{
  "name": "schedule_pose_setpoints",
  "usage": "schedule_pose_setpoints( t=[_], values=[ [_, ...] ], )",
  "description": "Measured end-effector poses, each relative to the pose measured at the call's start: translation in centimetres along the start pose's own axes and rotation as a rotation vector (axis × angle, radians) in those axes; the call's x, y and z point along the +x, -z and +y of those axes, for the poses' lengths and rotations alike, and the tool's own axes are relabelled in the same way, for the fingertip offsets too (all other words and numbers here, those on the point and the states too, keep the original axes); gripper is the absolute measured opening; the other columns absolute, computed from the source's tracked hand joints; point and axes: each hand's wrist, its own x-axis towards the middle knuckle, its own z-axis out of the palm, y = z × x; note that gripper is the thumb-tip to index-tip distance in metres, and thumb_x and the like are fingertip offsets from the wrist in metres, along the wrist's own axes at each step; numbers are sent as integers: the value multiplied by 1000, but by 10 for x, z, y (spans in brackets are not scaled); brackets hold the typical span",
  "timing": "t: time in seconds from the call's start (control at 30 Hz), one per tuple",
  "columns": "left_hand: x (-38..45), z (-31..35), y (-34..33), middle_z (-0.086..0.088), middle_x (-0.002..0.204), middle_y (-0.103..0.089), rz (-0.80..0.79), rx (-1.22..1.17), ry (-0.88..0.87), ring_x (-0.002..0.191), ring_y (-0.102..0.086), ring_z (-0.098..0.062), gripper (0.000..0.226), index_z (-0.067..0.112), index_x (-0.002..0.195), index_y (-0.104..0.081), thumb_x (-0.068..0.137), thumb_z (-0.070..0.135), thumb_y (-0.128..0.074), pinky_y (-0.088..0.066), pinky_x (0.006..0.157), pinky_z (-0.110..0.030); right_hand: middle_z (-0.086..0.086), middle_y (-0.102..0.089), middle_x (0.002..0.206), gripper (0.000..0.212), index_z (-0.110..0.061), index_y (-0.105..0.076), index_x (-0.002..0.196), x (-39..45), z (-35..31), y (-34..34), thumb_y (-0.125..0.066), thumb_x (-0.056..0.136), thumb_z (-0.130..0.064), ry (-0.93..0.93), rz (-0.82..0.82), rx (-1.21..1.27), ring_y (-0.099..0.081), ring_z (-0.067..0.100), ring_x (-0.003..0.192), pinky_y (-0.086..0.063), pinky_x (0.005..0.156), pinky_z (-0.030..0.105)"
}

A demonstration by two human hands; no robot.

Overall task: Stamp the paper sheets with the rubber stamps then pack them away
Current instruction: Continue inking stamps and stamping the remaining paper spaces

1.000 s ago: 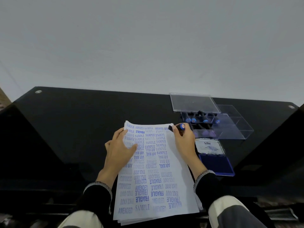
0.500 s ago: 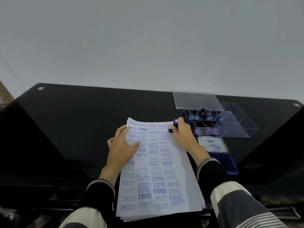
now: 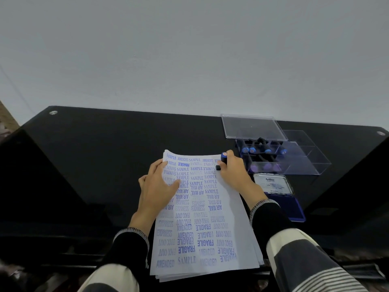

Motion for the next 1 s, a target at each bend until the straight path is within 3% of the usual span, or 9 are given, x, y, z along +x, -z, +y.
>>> schedule_pose_setpoints(
  t=[0.77, 0.9, 1.0],
  values=[
    [-1, 2, 1, 11, 147, -31, 0, 15, -3, 126, -39, -14, 68, 21, 141, -40, 83, 40, -70, -16, 100, -26, 8, -54, 88, 15, -12, -38, 93, -7, 2, -6, -52, 94, -15, -25, 74, 2, -55, 27, 78, -48, 70, 39],
    [-1, 3, 1, 10, 148, -31, -4, 21, 1, 128, -38, -15, 69, 20, 142, -40, 83, 39, -71, -15, 100, -26, 7, -55, 84, 17, -13, -37, 90, -9, 4, -8, -54, 93, -13, -9, 104, 36, -54, 23, 73, -43, 64, 32],
    [-2, 3, 2, 10, 147, -32, 3, 25, -13, 127, -39, -16, 68, 19, 141, -40, 83, 38, -71, -14, 98, -25, 5, -54, 81, 17, -11, -39, 89, -11, 6, -10, -56, 92, -11, -13, 137, 104, -51, 18, 69, -38, 58, 20]
  ],
)
